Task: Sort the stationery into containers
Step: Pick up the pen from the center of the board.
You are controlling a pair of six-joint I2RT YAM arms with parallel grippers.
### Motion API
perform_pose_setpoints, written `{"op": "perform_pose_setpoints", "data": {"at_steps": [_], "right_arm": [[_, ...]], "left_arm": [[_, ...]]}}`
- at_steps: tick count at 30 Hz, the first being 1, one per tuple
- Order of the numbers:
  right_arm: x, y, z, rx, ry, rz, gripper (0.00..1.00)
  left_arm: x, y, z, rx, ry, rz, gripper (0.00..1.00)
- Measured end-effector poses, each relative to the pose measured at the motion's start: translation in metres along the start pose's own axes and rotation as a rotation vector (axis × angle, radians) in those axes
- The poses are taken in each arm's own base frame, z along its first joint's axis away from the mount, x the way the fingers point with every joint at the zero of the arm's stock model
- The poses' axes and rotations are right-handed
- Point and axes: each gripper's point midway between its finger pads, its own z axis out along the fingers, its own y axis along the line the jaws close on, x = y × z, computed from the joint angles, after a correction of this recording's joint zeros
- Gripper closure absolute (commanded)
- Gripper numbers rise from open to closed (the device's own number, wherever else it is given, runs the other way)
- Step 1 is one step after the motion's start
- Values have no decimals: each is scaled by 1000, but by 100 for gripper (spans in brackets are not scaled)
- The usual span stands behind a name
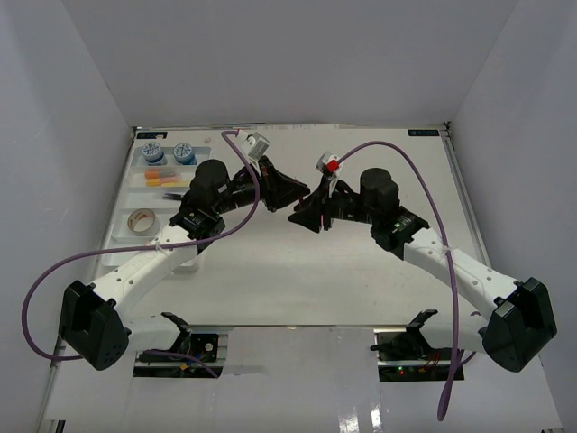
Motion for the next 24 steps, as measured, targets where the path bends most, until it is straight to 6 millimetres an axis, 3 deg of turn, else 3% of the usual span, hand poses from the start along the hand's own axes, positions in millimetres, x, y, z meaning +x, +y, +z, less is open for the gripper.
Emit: {"op": "perform_pose_setpoints", "data": {"at_steps": [17,18,24], "right_arm": [[3,2,1,-21,12,1,75],[3,2,0,-23,11,1,80],[2,0,0,-19,10,12,92]], "left_arm": [[10,2,4,30,17,-12,99],[10,2,4,29,17,-12,99],[9,3,4,25,9,5,97]]}}
